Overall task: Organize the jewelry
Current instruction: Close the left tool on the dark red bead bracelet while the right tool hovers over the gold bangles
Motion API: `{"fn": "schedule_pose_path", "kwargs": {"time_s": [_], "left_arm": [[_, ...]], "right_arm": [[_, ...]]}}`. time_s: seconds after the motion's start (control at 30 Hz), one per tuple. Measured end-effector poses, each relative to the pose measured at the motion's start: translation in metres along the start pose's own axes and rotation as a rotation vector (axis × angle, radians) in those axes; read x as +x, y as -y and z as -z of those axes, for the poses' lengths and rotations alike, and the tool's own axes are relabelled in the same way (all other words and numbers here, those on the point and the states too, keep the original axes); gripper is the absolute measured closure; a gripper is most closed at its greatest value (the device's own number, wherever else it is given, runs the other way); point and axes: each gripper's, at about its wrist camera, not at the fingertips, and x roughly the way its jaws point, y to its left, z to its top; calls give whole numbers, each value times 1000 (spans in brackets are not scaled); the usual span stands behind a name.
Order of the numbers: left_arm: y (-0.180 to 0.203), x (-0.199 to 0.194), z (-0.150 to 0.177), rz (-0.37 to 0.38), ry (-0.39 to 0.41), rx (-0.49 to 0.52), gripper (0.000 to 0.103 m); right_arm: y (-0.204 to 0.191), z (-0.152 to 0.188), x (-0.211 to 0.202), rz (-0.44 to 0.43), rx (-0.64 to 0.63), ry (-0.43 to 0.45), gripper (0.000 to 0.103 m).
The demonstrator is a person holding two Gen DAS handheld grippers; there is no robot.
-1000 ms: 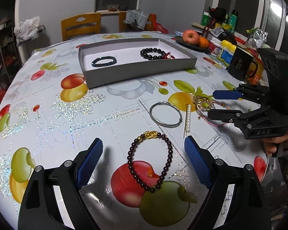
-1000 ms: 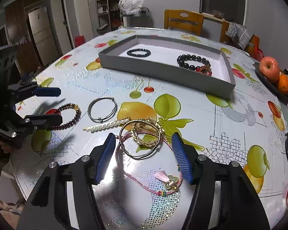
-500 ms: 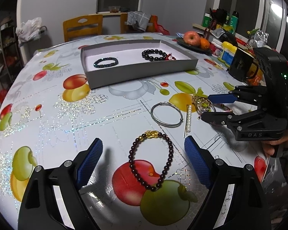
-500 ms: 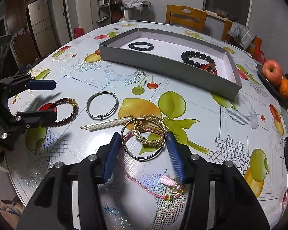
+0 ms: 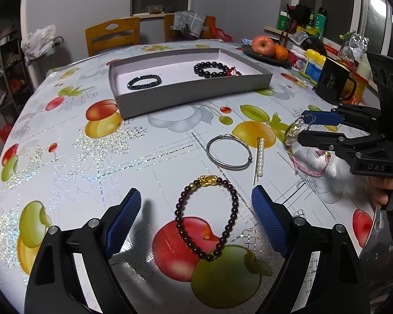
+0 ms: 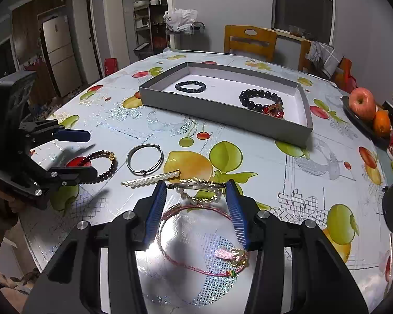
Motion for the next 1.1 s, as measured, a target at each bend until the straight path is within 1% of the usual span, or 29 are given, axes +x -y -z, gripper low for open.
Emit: {"fn": "schedule_pose_path", "kwargs": {"time_s": [0.2, 0.43, 0.57, 0.63, 0.7, 0.73, 0.8, 0.83, 0.9, 0.93, 0.97, 1.03, 1.07, 1.1], "left_arm": [[2, 2, -1, -11, -7, 3, 16], [1, 2, -1, -2, -7, 2, 16], [6, 6, -2, -8, -30, 23, 19], [6, 8, -2, -8, -38, 25, 22], [0, 7, -3, 4, -36, -7, 31], [-3, 6, -4, 9, -34, -20, 33], [-10, 7, -4, 14, -41, -45, 45], [-12, 9, -5, 11, -49, -49, 48], [-11, 9, -6, 0, -54, -31, 54], [-9, 10, -6, -13, -58, -12, 57], [-6, 11, -6, -30, -59, 9, 62], [3, 12, -5, -56, -57, 57, 75], [8, 12, -4, -58, -55, 81, 90], [12, 12, -4, -70, -54, 100, 95]], "right_arm": [[7, 4, -1, -1, 24, 11, 56], [10, 0, -13, -5, 34, 60, 56], [18, 2, -16, 3, 53, 68, 56], [21, 4, -18, 4, 61, 68, 56], [22, 7, -19, 2, 66, 67, 56], [22, 8, -19, 2, 67, 67, 56], [23, 9, -21, 1, 72, 67, 56], [24, 10, -21, 0, 74, 68, 56], [24, 11, -22, 0, 76, 69, 56], [25, 11, -22, -1, 79, 69, 56], [25, 12, -22, -2, 81, 70, 56], [26, 12, -22, -5, 86, 72, 56], [25, 12, -22, -7, 87, 73, 56], [25, 11, -22, -8, 87, 73, 56]]}}
